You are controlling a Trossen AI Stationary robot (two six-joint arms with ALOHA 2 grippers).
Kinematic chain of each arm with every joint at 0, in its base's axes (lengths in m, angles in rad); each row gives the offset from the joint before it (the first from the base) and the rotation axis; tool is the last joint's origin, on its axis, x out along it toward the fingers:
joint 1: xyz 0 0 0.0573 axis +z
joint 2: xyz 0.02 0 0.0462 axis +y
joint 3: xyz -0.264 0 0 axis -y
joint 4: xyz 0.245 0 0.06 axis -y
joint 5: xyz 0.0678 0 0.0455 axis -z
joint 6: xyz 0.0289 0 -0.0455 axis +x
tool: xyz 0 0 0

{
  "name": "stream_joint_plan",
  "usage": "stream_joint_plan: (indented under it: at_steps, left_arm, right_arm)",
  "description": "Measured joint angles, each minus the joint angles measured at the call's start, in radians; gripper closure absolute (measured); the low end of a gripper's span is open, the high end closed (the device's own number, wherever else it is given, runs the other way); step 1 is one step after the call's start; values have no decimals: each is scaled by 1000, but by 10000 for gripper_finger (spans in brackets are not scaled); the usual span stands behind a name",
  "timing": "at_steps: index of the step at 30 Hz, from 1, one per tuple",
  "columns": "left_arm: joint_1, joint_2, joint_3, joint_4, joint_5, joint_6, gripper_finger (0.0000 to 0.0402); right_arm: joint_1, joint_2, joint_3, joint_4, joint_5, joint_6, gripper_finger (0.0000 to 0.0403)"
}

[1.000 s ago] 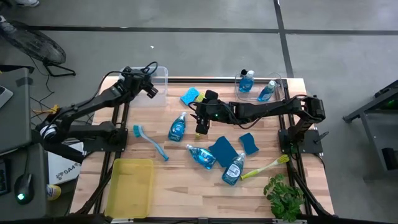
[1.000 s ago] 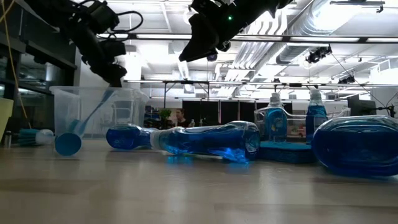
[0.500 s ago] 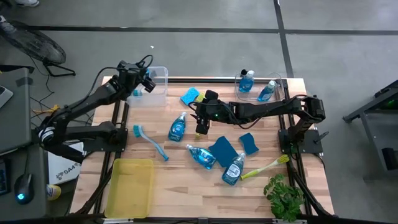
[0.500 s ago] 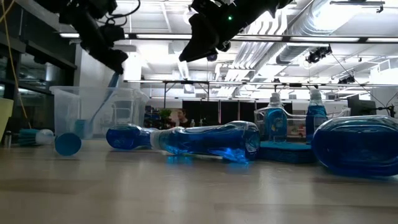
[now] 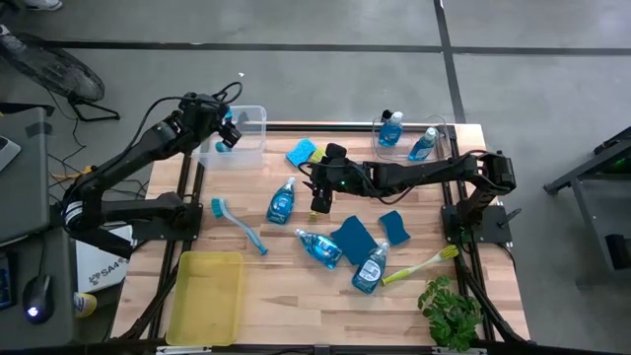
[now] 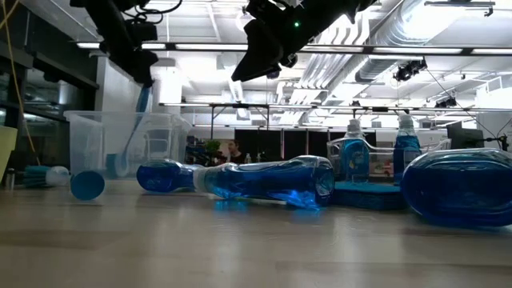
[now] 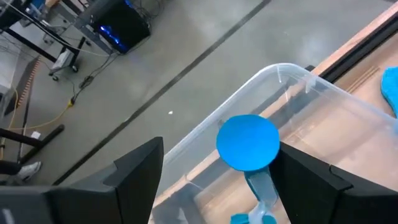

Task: Pick & Place Kitchen Sink Supplies
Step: Put the blue dish brush into the white transparent bin

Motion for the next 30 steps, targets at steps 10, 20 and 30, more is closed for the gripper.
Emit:
stream_joint_plan:
  at_steps: [10,20,30]
  left_arm:
    - [0,-7,0,38,-22,-9,106]
    - [0,-7,0,-1,-85,-19,58]
    - [1,-13,0,-71,-13,-54,60]
  right_arm:
    - [0,0,0,-12,0,4,194]
    - [0,0,0,-16,0,4,194]
    - [0,0,0,-38,0,21,194]
